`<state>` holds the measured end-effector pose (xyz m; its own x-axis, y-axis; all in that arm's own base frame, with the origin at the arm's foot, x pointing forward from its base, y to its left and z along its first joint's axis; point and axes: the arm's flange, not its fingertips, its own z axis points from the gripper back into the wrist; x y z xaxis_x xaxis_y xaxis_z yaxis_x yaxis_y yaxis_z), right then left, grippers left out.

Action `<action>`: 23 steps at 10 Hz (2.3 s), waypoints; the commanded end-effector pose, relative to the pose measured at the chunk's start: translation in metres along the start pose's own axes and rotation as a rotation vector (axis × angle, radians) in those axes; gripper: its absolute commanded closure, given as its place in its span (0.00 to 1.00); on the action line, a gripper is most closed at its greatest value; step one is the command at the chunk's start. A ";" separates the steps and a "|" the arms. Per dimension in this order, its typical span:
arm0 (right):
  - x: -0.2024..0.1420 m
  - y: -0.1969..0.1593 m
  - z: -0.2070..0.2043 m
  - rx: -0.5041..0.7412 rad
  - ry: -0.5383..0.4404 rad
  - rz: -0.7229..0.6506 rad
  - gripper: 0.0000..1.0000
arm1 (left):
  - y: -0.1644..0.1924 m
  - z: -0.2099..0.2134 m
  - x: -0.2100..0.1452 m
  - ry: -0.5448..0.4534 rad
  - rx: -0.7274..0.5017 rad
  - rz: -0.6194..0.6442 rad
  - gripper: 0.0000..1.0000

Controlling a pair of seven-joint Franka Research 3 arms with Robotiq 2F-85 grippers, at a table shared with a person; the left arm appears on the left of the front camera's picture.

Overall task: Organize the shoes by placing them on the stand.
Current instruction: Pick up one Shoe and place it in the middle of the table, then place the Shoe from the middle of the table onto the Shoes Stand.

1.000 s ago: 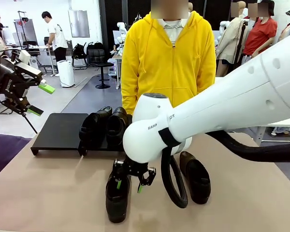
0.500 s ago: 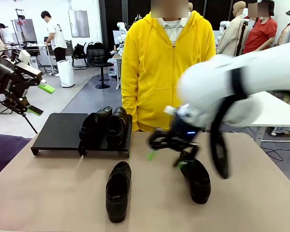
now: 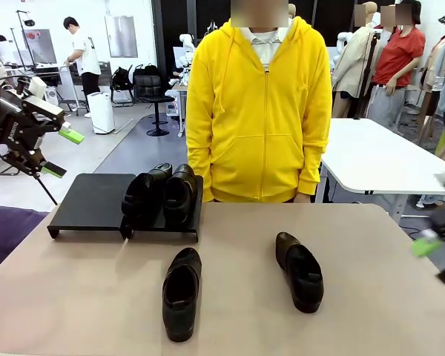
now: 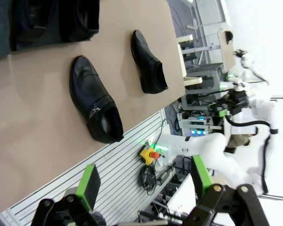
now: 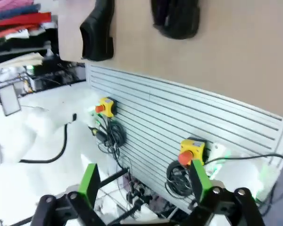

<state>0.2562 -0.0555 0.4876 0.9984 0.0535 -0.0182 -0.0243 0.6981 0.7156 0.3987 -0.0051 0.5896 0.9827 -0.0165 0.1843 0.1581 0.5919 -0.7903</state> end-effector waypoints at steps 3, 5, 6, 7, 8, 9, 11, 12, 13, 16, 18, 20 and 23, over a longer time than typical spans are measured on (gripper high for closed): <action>-0.007 -0.022 0.017 0.031 -0.068 -0.029 0.00 | -0.001 0.002 -0.002 0.010 0.005 -0.003 0.00; -0.007 -0.022 0.017 0.031 -0.068 -0.029 0.00 | -0.001 0.002 -0.002 0.010 0.005 -0.003 0.00; -0.007 -0.022 0.017 0.031 -0.068 -0.029 0.00 | -0.001 0.002 -0.002 0.010 0.005 -0.003 0.00; -0.007 -0.022 0.017 0.031 -0.068 -0.029 0.00 | -0.001 0.002 -0.002 0.010 0.005 -0.003 0.00; -0.007 -0.022 0.017 0.031 -0.068 -0.029 0.00 | -0.001 0.002 -0.002 0.010 0.005 -0.003 0.00; -0.007 -0.022 0.017 0.031 -0.068 -0.029 0.00 | -0.001 0.002 -0.002 0.010 0.005 -0.003 0.00; -0.007 -0.022 0.017 0.031 -0.068 -0.029 0.00 | -0.001 0.002 -0.002 0.010 0.005 -0.003 0.00; -0.007 -0.022 0.017 0.031 -0.068 -0.029 0.00 | -0.001 0.002 -0.002 0.010 0.005 -0.003 0.00; -0.007 -0.022 0.017 0.031 -0.068 -0.029 0.00 | 0.000 0.000 0.000 0.000 0.000 0.000 0.00; -0.007 -0.022 0.017 0.031 -0.068 -0.029 0.00 | -0.097 -0.131 0.030 0.207 0.331 0.147 0.00; -0.007 -0.022 0.017 0.031 -0.068 -0.029 0.00 | -0.111 -0.238 0.018 0.313 0.629 0.239 0.00; -0.007 -0.022 0.017 0.031 -0.068 -0.029 0.00 | -0.109 -0.318 -0.001 0.276 0.896 0.228 0.00; -0.007 -0.022 0.017 0.031 -0.068 -0.029 0.00 | -0.100 -0.345 -0.029 0.283 0.873 0.208 0.00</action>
<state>0.2518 -0.0809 0.4826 0.9995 -0.0308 -0.0087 0.0274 0.6833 0.7296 0.3941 -0.3601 0.4375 0.9849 0.0147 -0.1726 -0.0144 0.9999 0.0031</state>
